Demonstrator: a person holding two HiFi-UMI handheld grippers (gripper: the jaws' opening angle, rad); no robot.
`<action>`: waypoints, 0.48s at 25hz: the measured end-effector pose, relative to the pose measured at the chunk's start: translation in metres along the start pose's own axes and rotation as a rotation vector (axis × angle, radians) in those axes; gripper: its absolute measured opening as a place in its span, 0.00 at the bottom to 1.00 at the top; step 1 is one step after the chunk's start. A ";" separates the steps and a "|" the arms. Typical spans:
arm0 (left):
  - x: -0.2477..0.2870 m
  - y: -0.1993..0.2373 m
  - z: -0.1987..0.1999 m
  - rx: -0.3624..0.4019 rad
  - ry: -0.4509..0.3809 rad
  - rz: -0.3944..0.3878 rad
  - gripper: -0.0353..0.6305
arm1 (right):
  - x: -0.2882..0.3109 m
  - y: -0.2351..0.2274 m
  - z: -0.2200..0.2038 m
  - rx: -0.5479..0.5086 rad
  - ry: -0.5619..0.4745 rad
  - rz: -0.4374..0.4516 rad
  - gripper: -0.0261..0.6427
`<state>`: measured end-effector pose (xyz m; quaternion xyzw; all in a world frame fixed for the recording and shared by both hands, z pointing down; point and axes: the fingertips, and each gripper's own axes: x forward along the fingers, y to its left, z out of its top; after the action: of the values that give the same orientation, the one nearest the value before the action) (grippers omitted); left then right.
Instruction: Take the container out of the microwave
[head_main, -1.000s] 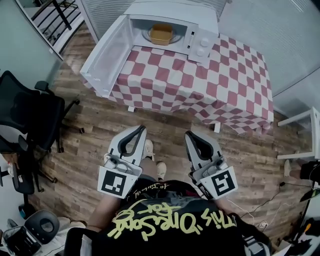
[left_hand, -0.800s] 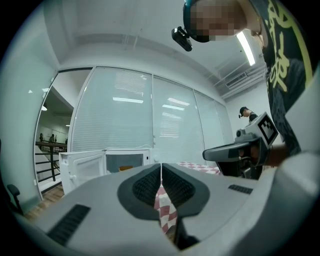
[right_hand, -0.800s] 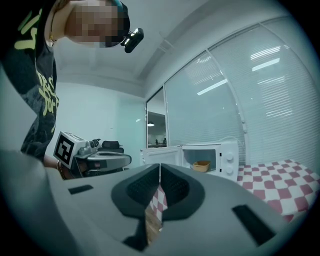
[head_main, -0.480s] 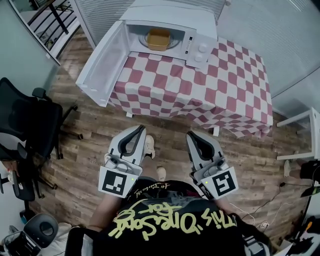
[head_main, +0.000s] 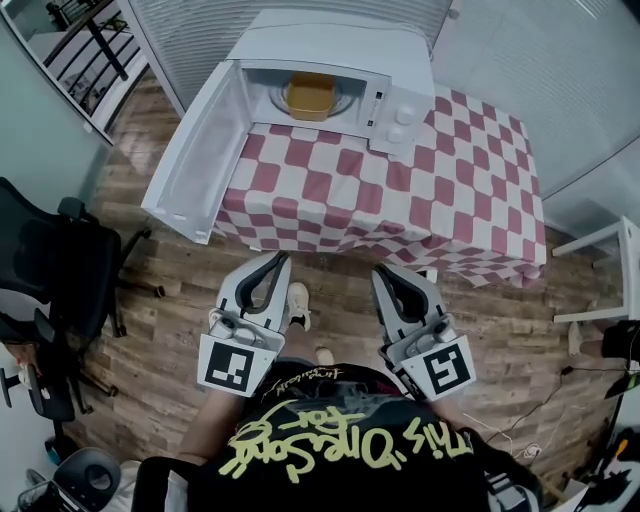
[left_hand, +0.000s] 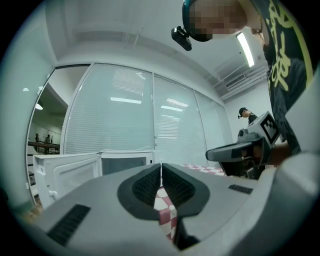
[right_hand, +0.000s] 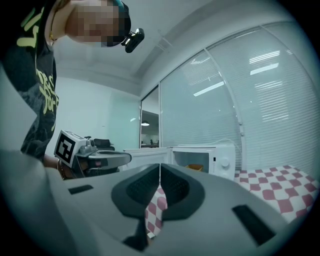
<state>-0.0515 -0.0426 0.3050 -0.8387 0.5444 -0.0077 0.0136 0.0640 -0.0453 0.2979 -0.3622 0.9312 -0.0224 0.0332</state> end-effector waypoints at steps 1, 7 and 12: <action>0.004 0.002 -0.001 0.001 0.000 -0.003 0.07 | 0.003 -0.003 0.000 -0.002 0.000 -0.003 0.06; 0.030 0.020 0.000 0.001 -0.005 -0.009 0.07 | 0.026 -0.021 0.000 -0.004 0.000 -0.013 0.06; 0.049 0.034 -0.002 -0.003 0.008 -0.013 0.07 | 0.046 -0.035 0.000 0.000 0.005 -0.021 0.06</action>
<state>-0.0631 -0.1013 0.3061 -0.8422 0.5389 -0.0104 0.0101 0.0536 -0.1017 0.2982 -0.3718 0.9275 -0.0235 0.0305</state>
